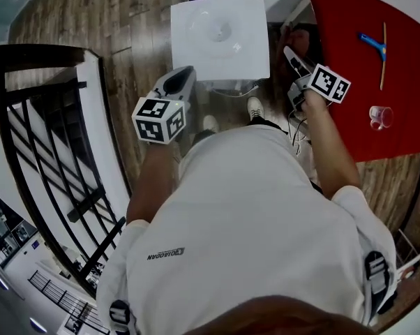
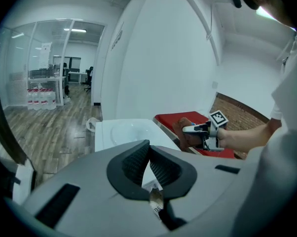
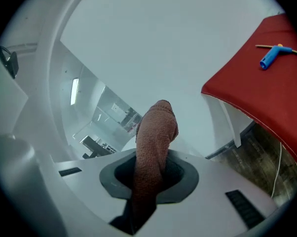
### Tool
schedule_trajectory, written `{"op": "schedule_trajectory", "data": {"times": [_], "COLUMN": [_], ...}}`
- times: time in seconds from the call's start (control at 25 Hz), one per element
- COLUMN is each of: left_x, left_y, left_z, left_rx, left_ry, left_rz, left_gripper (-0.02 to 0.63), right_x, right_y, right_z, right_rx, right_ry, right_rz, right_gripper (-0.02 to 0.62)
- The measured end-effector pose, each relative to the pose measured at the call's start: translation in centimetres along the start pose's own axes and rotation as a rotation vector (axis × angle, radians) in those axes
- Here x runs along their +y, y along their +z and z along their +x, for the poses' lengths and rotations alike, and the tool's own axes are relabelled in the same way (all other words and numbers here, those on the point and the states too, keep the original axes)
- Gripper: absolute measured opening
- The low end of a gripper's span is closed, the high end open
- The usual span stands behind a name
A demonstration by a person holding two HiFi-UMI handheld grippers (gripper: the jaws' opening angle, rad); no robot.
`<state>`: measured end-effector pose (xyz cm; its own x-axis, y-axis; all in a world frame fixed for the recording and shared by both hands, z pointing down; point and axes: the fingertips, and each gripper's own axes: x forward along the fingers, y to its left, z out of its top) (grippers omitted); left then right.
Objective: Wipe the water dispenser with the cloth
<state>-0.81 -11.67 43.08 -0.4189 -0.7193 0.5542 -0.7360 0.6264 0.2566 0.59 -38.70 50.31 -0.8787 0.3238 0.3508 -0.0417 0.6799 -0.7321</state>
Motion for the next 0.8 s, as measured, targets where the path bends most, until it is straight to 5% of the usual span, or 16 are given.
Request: {"op": "schedule_trajectory", "data": {"times": [0.36, 0.8], "left_x": [3.2, 5.9], "left_y": [-3.0, -7.2], "left_z": [-4.0, -9.9], "left_rx": [-0.019, -0.015], "left_ry": [-0.032, -0.022], "left_rz": [-0.012, -0.029], "left_gripper": [-0.004, -0.003], "right_x": [13.6, 22.9], "right_y": [-7.3, -18.3], "right_z": [3.6, 13.2], "right_rx": [0.111, 0.334], "right_ry": [0.173, 0.215], "right_rz": [-0.023, -0.081], "right_gripper": [0.051, 0.051]}}
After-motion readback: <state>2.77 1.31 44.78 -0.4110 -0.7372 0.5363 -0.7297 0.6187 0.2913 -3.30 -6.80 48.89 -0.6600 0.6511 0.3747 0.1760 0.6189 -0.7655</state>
